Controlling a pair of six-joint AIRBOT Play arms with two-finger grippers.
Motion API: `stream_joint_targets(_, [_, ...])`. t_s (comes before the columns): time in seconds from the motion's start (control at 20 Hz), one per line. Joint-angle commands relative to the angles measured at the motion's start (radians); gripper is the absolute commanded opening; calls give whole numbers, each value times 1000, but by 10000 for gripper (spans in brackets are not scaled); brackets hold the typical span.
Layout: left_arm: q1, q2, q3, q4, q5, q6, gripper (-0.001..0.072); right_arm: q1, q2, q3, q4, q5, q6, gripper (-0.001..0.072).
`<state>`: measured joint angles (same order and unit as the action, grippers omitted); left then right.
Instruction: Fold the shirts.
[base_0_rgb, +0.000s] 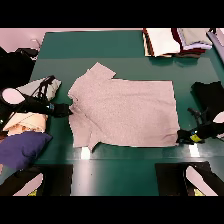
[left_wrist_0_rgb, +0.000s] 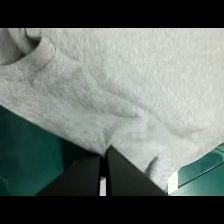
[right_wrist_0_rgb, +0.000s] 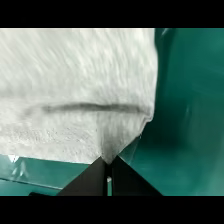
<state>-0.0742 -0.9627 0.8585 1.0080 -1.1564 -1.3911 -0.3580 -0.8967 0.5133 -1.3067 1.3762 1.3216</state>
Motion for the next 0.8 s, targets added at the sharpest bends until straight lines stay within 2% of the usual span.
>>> stream_joint_targets(0.0, [0,9,160,19,-92,5,20,63,130,141,7,29,8,13])
stream_joint_targets(0.2, [0,113,471,60,-100,-29,20,75,251,507,6,36,27,12])
stream_joint_targets(0.45, [0,188,938,116,-130,-76,20,74,280,968,0,31,32,13])
stream_joint_targets(0.6, [0,194,1157,117,-126,-75,19,74,279,1146,-5,11,33,12])
stream_joint_targets(0.75, [0,194,1233,161,-105,-78,19,74,236,1273,-3,58,48,11])
